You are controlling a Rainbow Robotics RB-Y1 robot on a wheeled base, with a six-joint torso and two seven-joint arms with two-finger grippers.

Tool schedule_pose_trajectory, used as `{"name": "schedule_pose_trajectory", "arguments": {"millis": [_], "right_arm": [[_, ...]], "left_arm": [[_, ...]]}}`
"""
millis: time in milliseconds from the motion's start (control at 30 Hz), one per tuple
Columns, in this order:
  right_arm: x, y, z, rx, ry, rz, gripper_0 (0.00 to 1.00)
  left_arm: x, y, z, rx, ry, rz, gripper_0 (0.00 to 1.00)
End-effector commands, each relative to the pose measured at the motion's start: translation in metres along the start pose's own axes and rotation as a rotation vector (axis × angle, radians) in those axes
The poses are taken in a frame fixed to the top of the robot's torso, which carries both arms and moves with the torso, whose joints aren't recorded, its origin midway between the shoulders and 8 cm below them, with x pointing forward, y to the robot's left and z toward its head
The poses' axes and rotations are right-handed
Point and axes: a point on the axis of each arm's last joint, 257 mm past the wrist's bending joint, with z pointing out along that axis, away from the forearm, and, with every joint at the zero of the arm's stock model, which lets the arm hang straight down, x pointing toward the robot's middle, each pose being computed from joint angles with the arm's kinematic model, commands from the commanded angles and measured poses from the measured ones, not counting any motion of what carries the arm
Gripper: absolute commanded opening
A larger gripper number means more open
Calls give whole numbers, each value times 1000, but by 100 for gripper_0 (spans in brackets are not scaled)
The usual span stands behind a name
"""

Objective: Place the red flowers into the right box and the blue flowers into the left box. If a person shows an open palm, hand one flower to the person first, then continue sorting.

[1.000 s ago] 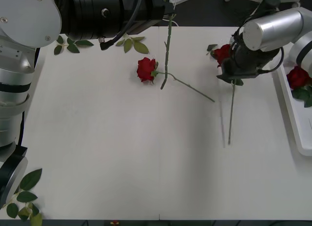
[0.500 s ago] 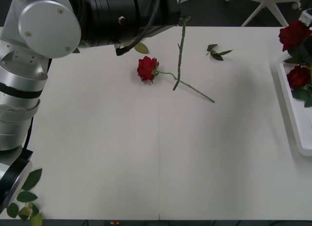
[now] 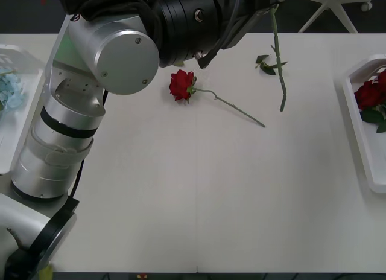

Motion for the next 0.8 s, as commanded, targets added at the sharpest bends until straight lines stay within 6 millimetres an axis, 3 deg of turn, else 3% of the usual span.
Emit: {"name": "schedule_pose_trajectory", "arguments": {"millis": [33, 400, 567, 800], "right_arm": [[25, -13, 22, 46, 47, 18, 0], [13, 27, 71, 53, 22, 67, 0], [6, 35, 77, 51, 6, 76, 0], [7, 33, 77, 58, 5, 77, 0]], "left_arm": [[9, -26, 5, 51, -18, 2, 0], [11, -25, 6, 47, -16, -8, 0], [11, -25, 6, 47, -16, -8, 0], [11, -25, 6, 47, -16, -8, 0]]}}
